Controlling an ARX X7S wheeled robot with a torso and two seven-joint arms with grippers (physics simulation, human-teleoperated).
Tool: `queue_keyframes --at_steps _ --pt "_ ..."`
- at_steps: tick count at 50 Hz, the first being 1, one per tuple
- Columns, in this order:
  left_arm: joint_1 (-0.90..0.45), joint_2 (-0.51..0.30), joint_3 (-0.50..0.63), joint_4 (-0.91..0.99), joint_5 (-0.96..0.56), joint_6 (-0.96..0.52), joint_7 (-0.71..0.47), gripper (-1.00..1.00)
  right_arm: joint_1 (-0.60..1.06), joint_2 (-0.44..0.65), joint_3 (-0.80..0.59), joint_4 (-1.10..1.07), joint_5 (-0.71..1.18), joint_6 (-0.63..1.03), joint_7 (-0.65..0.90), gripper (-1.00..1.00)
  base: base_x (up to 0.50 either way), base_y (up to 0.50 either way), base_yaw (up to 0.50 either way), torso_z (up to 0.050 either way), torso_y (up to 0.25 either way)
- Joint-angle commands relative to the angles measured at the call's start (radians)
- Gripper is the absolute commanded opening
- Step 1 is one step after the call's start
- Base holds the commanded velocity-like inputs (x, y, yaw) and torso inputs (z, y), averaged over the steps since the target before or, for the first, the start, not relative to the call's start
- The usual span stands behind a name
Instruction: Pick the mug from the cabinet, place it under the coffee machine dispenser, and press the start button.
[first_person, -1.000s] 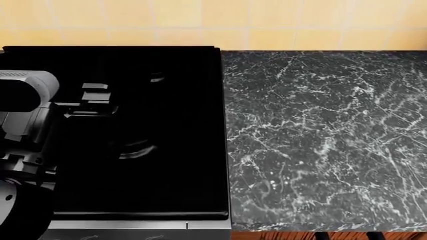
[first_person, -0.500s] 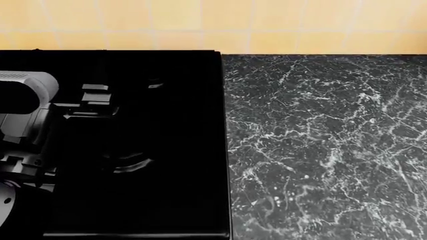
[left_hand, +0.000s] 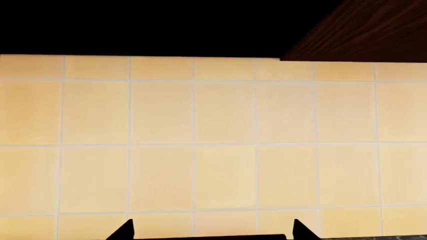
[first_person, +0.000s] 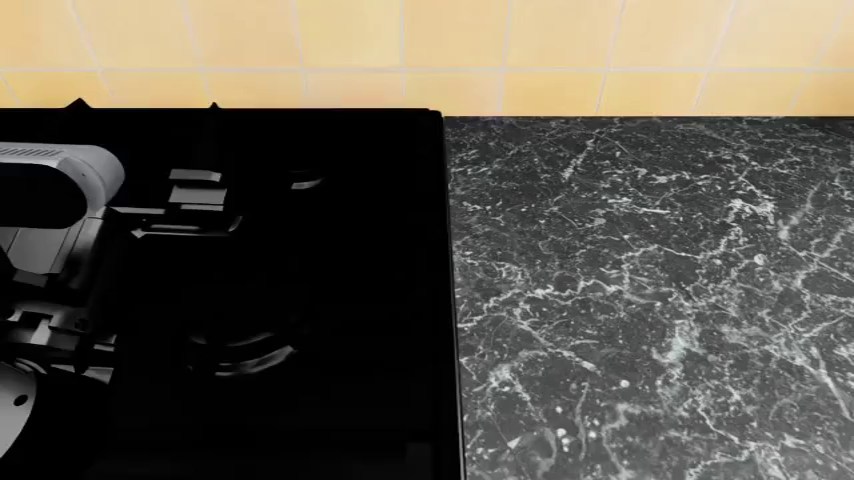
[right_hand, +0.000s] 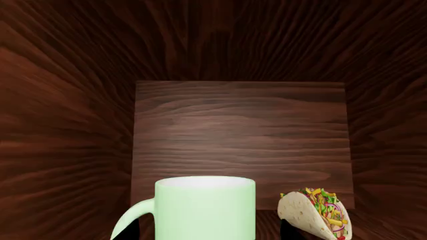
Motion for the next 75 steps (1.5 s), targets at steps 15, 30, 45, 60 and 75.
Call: queue_keyframes --at_steps 15,30,45,60,75 --pt "0.008 -0.010 0.010 -0.001 -0.006 0.015 -0.004 1.00 0.000 0.005 -0.001 0.007 0.006 0.020 -0.004 1.00 0.10 0.00 0.00 0.000 0.000" --pt "0.002 -0.016 0.017 -0.003 -0.012 0.020 -0.008 1.00 0.000 -0.002 0.020 0.011 0.046 0.056 -0.025 1.00 0.10 0.00 0.00 0.000 0.000" --pt "0.003 -0.021 0.016 0.002 -0.023 0.023 -0.015 1.00 0.000 0.000 0.021 0.012 0.045 0.072 -0.034 1.00 0.09 0.00 0.00 0.000 0.000" --pt "0.010 -0.023 0.014 0.000 -0.027 0.036 -0.020 1.00 -0.015 -0.012 0.036 0.012 0.044 0.119 -0.074 -1.00 0.01 0.00 0.00 0.000 0.000" --pt "0.006 -0.027 0.020 -0.006 -0.030 0.043 -0.023 1.00 0.000 0.008 0.021 -0.053 0.052 -0.118 -0.087 -1.00 0.02 0.00 -0.01 0.000 0.000"
